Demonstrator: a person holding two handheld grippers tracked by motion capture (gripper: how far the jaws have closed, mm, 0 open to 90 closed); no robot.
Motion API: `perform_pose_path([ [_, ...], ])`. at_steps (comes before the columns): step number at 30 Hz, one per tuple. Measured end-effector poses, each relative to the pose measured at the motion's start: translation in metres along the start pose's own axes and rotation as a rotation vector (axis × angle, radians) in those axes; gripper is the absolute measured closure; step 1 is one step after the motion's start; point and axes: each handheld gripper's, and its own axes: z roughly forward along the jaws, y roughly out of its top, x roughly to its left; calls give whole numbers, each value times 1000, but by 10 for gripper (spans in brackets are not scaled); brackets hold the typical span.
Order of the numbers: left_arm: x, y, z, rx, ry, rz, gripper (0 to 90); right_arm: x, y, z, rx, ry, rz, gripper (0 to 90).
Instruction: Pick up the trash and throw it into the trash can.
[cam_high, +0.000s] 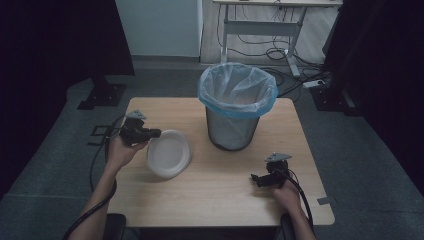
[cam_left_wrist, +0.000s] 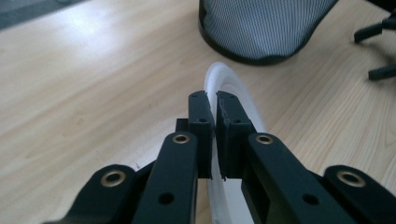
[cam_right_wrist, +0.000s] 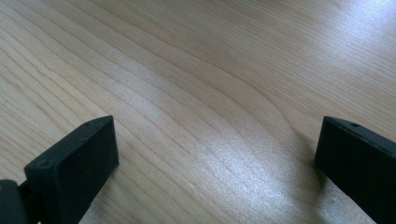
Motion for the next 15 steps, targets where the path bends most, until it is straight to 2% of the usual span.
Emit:
perform_pose_path([
  [10, 3, 32, -15, -24, 63, 19, 900, 0, 0, 0, 0, -1, -1, 0],
  [15, 8, 45, -18, -24, 67, 14, 900, 0, 0, 0, -1, -1, -2, 0],
])
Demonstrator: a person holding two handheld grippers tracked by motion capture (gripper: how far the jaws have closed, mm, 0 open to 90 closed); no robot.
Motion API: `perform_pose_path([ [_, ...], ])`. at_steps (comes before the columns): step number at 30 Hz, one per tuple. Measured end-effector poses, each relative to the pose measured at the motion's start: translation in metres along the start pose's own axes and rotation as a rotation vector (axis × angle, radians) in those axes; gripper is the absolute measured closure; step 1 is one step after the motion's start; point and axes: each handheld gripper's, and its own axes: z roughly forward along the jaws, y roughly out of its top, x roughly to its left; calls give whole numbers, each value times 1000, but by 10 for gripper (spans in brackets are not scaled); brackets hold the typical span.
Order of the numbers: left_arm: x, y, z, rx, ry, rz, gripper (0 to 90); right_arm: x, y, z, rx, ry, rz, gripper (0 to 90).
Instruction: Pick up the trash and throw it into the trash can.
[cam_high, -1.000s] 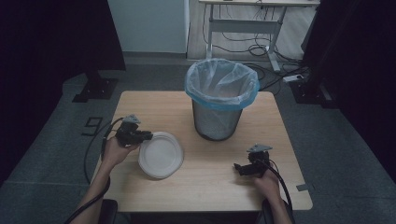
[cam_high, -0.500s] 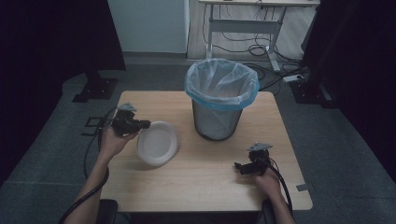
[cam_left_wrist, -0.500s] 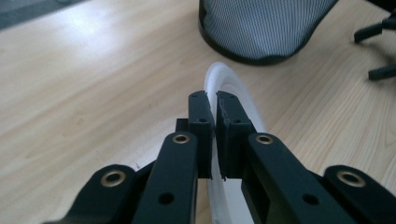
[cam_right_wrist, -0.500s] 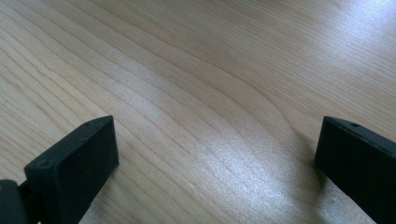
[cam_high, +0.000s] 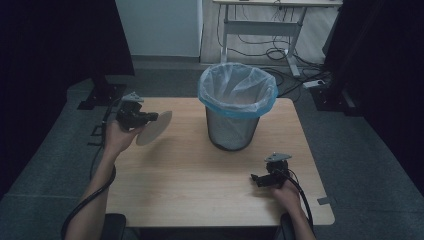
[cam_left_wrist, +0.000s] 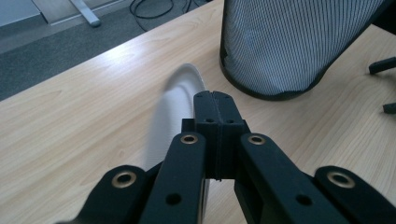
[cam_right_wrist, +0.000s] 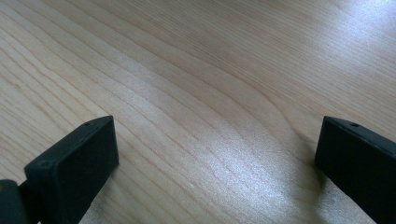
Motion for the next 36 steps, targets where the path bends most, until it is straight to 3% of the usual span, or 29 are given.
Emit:
perform_pose_path([
  [19, 0, 45, 3, 4, 23, 9, 900, 0, 0, 0, 0, -2, 3, 0],
  [36, -16, 113, -3, -32, 22, 55, 900, 1, 0, 0, 1, -3, 6, 0],
])
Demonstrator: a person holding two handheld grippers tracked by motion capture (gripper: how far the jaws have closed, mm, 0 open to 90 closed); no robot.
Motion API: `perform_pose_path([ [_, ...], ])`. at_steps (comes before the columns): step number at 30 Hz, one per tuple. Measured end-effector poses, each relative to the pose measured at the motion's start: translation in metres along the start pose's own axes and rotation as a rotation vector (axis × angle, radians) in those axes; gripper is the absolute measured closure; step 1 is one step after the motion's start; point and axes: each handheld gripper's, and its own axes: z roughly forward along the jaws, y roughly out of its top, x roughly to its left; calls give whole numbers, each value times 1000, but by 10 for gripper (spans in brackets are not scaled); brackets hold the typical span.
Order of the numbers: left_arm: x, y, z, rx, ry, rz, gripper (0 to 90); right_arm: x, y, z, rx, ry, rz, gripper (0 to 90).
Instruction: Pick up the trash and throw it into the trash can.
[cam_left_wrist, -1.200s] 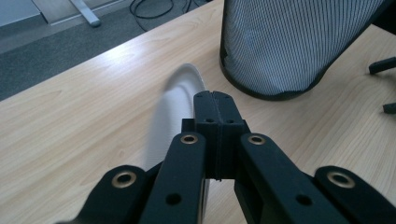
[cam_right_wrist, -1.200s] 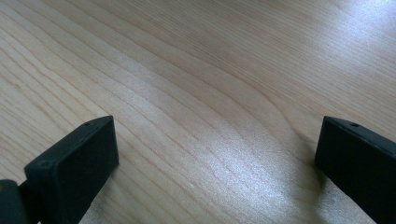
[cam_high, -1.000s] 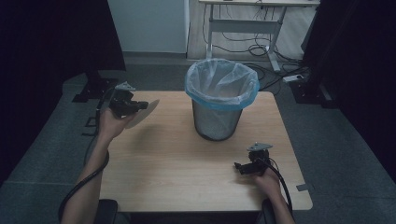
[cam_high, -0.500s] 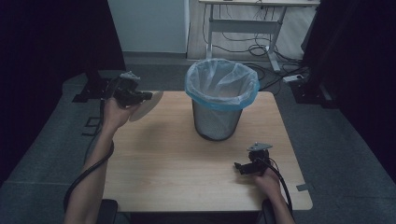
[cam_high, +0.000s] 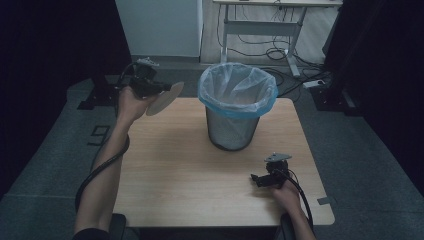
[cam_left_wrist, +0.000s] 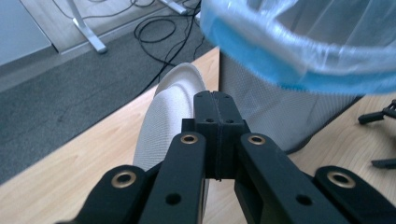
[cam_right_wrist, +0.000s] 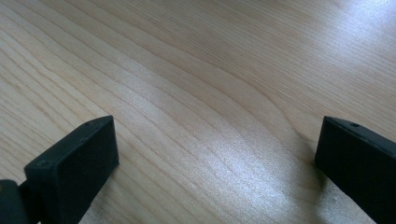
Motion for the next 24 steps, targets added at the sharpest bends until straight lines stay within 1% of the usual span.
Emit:
perform_pose_path([
  [9, -13, 30, 5, -26, -12, 34, 900, 0, 0, 0, 0, 0, -1, 0],
  [14, -22, 46, 6, -50, -20, 53, 900, 0, 0, 0, 0, 0, 1, 0],
  [18, -31, 57, 6, -73, -30, 73, 900, 0, 0, 0, 0, 1, 0, 0],
  [20, -37, 62, 6, -90, -41, 80, 900, 0, 0, 0, 1, 1, 0, 0],
  [24, -49, 71, 7, -108, -62, 108, 900, 0, 0, 0, 1, 0, 0, 0],
])
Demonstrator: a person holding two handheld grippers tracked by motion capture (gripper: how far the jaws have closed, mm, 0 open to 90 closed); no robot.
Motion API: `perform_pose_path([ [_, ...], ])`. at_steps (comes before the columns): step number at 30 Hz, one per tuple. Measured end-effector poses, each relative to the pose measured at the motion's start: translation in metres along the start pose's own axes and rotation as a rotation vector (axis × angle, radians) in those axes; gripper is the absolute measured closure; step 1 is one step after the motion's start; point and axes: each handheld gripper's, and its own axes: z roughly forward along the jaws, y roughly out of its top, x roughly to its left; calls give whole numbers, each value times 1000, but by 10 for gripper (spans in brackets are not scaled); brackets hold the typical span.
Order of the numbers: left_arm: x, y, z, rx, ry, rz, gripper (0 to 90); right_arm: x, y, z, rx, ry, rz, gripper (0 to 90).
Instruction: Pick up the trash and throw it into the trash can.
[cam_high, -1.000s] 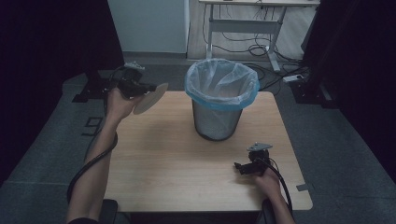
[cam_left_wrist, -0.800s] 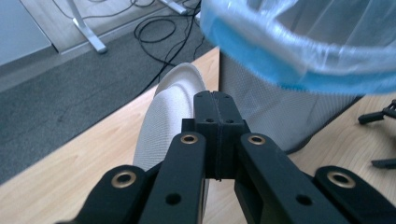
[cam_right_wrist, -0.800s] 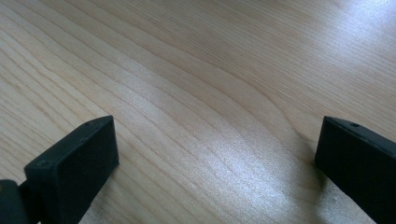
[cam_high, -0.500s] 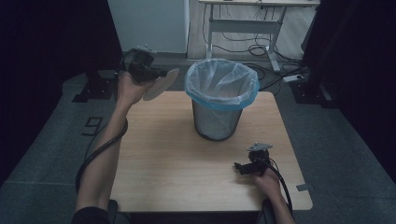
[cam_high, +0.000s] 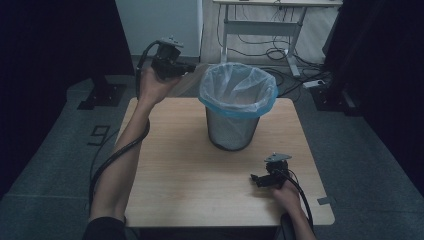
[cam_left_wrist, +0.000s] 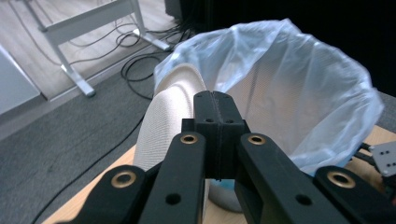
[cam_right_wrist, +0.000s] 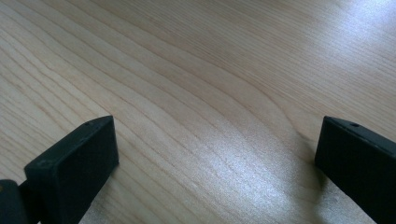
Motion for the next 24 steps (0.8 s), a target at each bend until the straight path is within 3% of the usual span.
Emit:
perform_pose_path([
  [8, -24, 15, 12, -31, -63, 44, 900, 0, 0, 0, 0, 0, 0, 0],
  [24, -67, 9, 73, 48, -138, 140, 884, 0, 0, 0, 0, 2, -2, 0],
])
